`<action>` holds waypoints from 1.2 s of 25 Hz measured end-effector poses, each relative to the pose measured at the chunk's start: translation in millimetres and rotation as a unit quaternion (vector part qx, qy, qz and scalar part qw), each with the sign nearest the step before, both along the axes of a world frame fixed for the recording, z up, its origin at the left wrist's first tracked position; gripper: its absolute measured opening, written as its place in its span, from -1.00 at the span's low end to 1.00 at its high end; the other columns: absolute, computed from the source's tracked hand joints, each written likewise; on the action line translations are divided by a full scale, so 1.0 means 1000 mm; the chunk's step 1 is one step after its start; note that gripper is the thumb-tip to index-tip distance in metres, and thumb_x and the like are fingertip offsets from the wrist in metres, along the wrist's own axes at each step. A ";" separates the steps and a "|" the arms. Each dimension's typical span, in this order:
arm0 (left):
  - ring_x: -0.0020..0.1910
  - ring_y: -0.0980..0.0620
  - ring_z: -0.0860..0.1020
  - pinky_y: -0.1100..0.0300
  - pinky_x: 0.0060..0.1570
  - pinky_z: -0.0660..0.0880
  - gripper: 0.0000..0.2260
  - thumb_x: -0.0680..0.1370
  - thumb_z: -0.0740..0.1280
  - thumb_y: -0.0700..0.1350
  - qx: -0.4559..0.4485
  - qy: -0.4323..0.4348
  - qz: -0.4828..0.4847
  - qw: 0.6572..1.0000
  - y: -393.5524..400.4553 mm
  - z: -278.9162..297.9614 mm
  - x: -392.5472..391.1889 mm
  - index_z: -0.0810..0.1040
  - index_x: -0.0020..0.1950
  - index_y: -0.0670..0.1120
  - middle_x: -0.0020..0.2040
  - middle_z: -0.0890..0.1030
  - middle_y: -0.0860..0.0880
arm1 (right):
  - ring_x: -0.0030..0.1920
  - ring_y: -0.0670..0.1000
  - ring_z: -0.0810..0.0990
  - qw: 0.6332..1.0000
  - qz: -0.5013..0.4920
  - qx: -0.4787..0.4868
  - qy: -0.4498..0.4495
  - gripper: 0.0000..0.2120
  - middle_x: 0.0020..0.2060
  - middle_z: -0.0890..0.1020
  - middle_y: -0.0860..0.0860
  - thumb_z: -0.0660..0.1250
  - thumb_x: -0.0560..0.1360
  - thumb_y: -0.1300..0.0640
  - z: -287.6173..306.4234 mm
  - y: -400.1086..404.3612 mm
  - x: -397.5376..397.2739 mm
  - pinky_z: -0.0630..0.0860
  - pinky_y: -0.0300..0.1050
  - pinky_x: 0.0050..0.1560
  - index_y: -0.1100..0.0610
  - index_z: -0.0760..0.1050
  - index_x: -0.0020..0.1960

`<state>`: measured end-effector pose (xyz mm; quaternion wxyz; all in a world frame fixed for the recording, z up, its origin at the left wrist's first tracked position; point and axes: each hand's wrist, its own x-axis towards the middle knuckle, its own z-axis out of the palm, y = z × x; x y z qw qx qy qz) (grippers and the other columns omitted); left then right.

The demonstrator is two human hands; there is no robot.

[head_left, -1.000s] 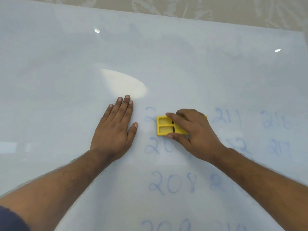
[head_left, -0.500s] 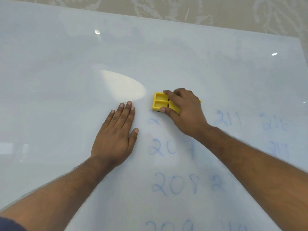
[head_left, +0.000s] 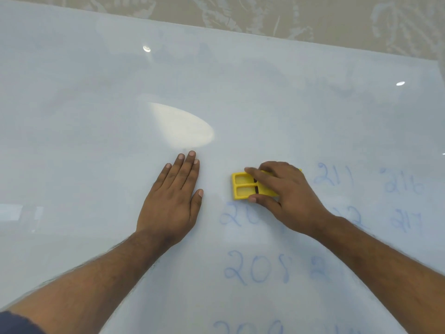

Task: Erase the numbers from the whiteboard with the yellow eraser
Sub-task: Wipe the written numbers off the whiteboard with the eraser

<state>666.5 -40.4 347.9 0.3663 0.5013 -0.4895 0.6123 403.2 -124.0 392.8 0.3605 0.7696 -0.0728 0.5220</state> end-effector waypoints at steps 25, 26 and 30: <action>0.64 -0.08 0.13 -0.01 0.61 0.03 -0.46 0.69 0.01 0.01 0.005 0.018 -0.011 1.000 0.001 -0.028 0.001 0.16 0.63 -0.21 0.66 0.14 -0.12 | 0.13 0.06 0.48 0.999 -0.005 0.036 0.018 -0.51 0.11 0.52 0.00 0.23 0.56 -0.20 -0.056 0.004 0.001 0.36 -0.03 0.20 0.03 0.45 0.39; 0.64 -0.08 0.12 -0.02 0.60 0.04 -0.46 0.69 0.01 0.01 0.006 0.023 -0.011 1.000 0.001 -0.032 0.000 0.15 0.63 -0.21 0.66 0.14 -0.12 | 0.12 0.06 0.48 0.999 -0.001 0.043 -0.002 -0.51 0.10 0.52 0.00 0.25 0.55 -0.20 -0.050 0.004 0.004 0.36 -0.03 0.18 0.03 0.46 0.39; 0.65 -0.08 0.09 -0.05 0.60 0.06 -0.45 0.69 0.00 0.02 0.017 0.029 -0.009 0.999 0.001 -0.043 -0.001 0.12 0.64 -0.21 0.67 0.11 -0.12 | 0.08 0.08 0.48 0.994 0.024 0.074 -0.080 -0.50 0.08 0.52 0.03 0.25 0.53 -0.19 -0.027 0.015 0.034 0.38 0.00 0.13 0.04 0.48 0.37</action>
